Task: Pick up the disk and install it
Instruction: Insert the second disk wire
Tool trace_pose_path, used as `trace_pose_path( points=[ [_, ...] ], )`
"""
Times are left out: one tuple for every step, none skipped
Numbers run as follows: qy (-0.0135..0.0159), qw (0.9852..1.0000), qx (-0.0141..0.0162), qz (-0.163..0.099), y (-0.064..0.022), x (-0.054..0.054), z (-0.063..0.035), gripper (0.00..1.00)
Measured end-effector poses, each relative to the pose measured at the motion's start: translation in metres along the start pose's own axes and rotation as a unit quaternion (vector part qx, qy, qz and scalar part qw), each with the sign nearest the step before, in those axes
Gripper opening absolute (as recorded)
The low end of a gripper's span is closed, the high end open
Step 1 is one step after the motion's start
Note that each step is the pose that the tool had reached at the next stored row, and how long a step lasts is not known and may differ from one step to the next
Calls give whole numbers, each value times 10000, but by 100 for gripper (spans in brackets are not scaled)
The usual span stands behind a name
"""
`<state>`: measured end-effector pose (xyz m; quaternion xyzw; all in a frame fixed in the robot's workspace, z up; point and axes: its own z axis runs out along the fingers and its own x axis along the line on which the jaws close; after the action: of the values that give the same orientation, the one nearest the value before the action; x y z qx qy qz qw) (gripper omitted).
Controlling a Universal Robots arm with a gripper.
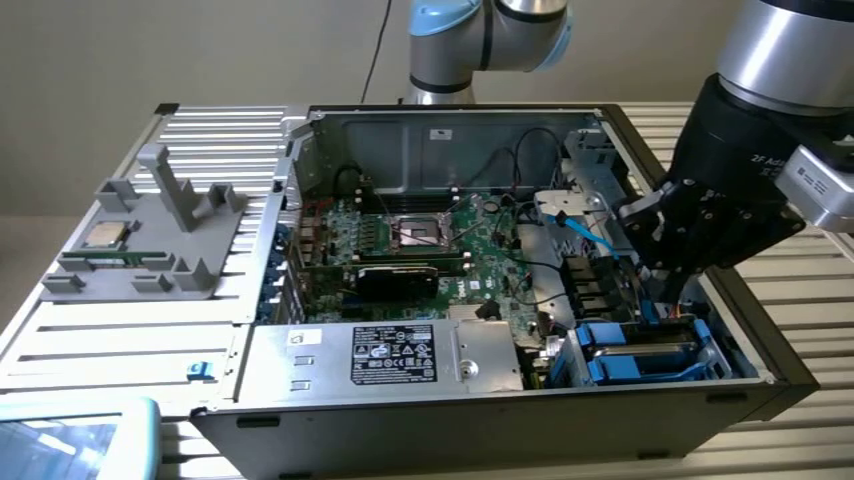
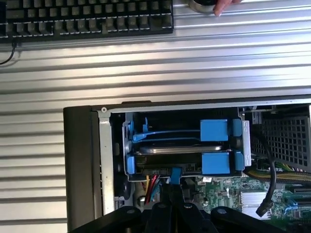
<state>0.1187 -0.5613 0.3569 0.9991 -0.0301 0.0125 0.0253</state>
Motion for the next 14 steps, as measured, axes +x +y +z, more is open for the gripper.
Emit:
trace_pose_path(
  points=[
    [0,10000,0,-21,10,0,2,11],
    [-2,10000,0,-39,23,1,7,11],
    [-5,10000,0,-55,34,1,12,11],
    [-13,10000,0,-71,45,2,17,11],
    [-31,10000,-1,-85,58,3,24,11],
    [-53,9999,-2,-98,69,3,32,11],
    [-80,9999,-3,-110,80,4,39,11],
    [-109,9999,-4,-123,92,4,47,11],
    [-141,9998,-5,-136,104,5,56,11],
    [-166,9997,-7,-151,118,5,65,11],
    [-170,9997,-6,-167,128,5,77,11],
    [-170,9997,-5,-186,132,5,90,11],
    [-168,9996,-5,-207,134,5,101,11],
    [-167,9996,-6,-231,135,5,111,11]
  ],
)
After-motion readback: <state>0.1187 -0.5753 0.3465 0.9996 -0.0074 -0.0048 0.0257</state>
